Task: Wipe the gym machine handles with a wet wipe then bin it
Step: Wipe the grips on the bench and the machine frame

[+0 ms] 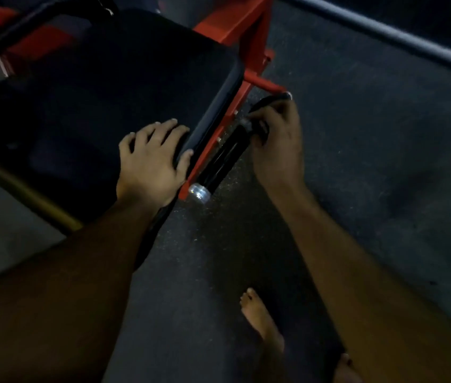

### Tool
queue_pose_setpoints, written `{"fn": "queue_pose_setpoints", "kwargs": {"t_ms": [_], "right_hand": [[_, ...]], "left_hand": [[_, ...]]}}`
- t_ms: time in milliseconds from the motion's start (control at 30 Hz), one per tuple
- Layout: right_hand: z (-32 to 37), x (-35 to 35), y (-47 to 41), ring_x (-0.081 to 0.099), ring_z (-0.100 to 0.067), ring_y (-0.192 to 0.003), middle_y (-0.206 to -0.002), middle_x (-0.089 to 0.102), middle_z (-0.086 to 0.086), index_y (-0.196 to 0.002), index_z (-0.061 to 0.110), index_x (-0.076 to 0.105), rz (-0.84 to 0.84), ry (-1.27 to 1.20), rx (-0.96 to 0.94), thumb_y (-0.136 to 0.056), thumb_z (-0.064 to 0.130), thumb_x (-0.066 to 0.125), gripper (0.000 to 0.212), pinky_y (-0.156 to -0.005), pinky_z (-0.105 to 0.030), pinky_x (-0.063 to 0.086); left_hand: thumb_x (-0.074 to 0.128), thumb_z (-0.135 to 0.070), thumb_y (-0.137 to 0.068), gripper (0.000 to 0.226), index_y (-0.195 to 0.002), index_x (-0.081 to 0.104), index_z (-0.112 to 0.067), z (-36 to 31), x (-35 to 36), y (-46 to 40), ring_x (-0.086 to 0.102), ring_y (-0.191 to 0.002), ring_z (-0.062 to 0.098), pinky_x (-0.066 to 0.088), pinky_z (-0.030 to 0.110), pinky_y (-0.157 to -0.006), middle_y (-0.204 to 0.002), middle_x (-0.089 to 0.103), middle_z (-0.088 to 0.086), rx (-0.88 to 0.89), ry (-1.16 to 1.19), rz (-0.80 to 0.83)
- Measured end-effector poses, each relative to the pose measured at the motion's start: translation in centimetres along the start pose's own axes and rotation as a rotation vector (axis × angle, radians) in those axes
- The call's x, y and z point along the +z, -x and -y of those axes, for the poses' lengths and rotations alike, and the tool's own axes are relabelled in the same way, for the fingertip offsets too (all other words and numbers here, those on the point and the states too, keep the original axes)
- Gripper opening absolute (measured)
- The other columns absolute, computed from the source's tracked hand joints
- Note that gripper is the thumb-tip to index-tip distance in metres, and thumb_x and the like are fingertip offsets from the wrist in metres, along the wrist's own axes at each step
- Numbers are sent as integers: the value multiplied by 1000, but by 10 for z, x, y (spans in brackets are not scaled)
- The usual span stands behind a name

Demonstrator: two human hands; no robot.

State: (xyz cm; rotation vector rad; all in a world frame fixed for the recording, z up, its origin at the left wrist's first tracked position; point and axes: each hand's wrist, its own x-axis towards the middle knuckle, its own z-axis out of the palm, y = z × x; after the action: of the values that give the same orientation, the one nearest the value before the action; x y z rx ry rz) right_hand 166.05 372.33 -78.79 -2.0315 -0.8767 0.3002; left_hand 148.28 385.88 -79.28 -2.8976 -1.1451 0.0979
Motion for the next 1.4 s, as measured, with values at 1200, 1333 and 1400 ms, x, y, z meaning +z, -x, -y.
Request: {"fn": "queue_pose_setpoints", "kwargs": {"t_ms": [1200,1333,1400], "right_hand": [[-13,35,-3,66,-3,-91,-94,70,12,-98,24,71,-411,-676,700,-93,19,69,8,-86,-27,58],[-6,33,25,68,-7,-94,-98,71,9,-99,24,71,-274,-678,637,-95,18,66,8,-85,-31,59],[-3,29,45,70,-5,-91,-97,71,8,-103,19,70,-165,-652,579,-95,16,66,9,-80,-23,58]], "left_hand": [[38,-50,-106,46,-149,42,-33,0,0,1,37,-141,20,32,54,-112,-157,41,-7,23,18,-24],[37,-50,-106,47,-149,42,-33,-1,0,0,37,-141,20,32,54,-112,-157,41,-7,18,6,-11],[37,-50,-106,47,-149,41,-33,-2,-1,0,36,-141,20,32,54,-112,-158,40,-7,15,13,-8]]}}
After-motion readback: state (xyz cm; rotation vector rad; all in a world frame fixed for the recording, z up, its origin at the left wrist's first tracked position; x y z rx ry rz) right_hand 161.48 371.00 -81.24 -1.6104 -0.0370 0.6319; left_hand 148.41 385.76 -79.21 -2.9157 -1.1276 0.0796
